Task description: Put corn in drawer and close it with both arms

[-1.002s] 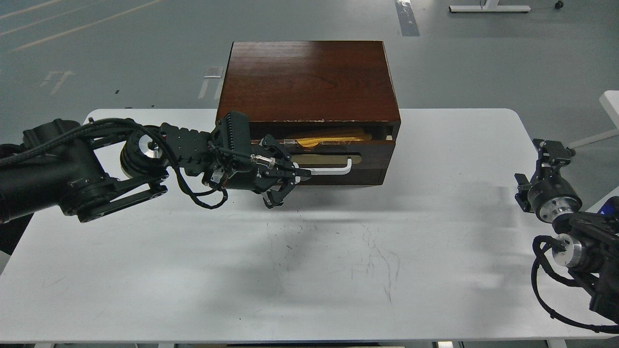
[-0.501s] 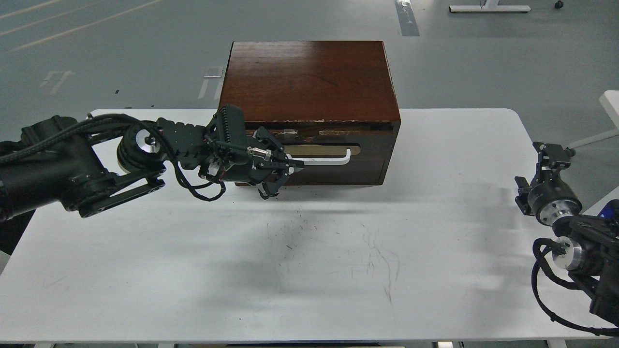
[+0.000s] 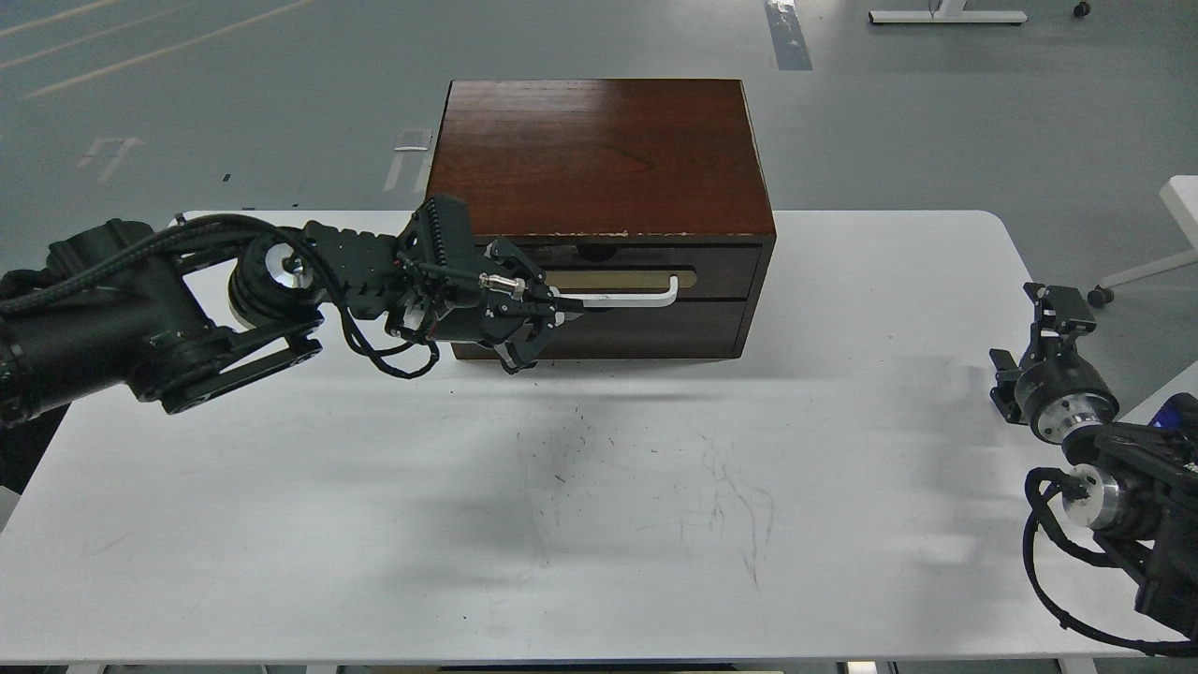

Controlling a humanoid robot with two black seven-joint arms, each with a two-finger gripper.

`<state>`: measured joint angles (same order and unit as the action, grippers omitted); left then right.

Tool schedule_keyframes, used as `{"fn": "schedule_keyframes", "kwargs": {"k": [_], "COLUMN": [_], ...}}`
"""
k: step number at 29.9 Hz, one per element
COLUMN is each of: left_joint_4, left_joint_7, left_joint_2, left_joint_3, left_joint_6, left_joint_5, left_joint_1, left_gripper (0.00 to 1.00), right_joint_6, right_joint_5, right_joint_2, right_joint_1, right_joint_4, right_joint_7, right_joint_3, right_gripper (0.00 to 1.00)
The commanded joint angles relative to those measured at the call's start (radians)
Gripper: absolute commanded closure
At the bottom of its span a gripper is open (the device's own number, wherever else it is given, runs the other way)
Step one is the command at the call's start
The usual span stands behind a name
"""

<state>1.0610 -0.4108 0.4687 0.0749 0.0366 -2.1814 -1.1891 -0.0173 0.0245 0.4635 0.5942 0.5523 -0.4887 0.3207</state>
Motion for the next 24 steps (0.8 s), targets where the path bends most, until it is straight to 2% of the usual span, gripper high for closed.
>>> {"fn": "schedule_keyframes", "kwargs": {"k": [1, 10, 13, 18, 24], "left_joint_4": [-0.007, -0.018, 0.013, 0.102, 0.237], "left_joint_7": [0.001, 0.0, -0.002, -0.006, -0.013], "left_joint_2": [-0.004, -0.002, 0.002, 0.025, 0.114], "left_joint_3": [0.0, 0.0, 0.003, 0.002, -0.006], "left_joint_6": [0.0, 0.0, 0.0, 0.0, -0.004], "left_joint_5": [0.0, 0.0, 0.0, 0.0, 0.0], "left_joint_1": [0.0, 0.002, 0.011, 0.014, 0.005], "left_gripper": [1.0, 1.0, 1.0, 1.0, 1.0], "right_joint_6": [0.0, -0.001, -0.001, -0.001, -0.006], "right_joint_5": [0.0, 0.0, 0.0, 0.0, 0.0], "right_joint_2": [0.0, 0.0, 0.0, 0.0, 0.0], "right_joint_1": [-0.005, -0.007, -0.007, -0.007, -0.005], "right_joint_4": [0.0, 0.0, 0.0, 0.0, 0.0], "right_joint_7": [0.0, 0.0, 0.0, 0.0, 0.0], "right_joint_3": [0.0, 0.0, 0.001, 0.001, 0.001], "right_gripper": [0.0, 0.0, 0.0, 0.0, 0.0]}}
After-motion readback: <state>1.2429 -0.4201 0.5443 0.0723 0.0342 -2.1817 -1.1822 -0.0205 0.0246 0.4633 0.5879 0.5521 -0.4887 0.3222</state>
